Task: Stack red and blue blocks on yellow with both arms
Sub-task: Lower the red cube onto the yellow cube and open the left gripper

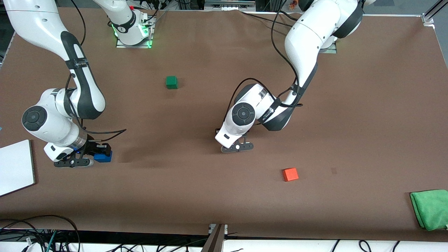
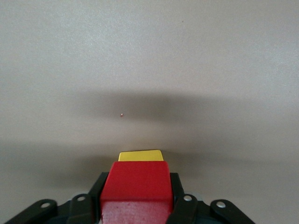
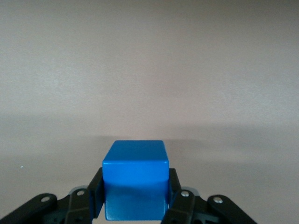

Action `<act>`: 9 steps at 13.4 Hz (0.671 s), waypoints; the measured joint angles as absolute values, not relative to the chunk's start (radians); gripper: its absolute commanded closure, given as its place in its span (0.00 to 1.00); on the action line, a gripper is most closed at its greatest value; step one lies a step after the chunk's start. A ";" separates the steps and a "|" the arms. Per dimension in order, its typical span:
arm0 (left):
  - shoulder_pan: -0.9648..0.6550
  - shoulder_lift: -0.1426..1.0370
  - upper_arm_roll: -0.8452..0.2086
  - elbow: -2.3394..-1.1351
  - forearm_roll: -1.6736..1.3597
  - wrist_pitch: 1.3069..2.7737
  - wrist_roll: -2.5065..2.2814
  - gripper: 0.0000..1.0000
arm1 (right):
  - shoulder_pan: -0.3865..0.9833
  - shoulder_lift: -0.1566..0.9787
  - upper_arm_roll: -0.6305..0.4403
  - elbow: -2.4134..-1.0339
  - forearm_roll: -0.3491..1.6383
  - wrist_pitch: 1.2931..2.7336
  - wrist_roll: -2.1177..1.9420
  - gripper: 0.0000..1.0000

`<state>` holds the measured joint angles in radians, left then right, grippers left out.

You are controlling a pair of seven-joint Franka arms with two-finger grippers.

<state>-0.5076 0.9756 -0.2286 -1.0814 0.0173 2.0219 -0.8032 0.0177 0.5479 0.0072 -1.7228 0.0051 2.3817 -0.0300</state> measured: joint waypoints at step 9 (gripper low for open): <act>-0.513 0.907 -0.212 -1.037 0.017 1.903 -0.805 0.00 | 0.022 0.548 0.030 -1.723 0.005 2.381 -0.006 0.50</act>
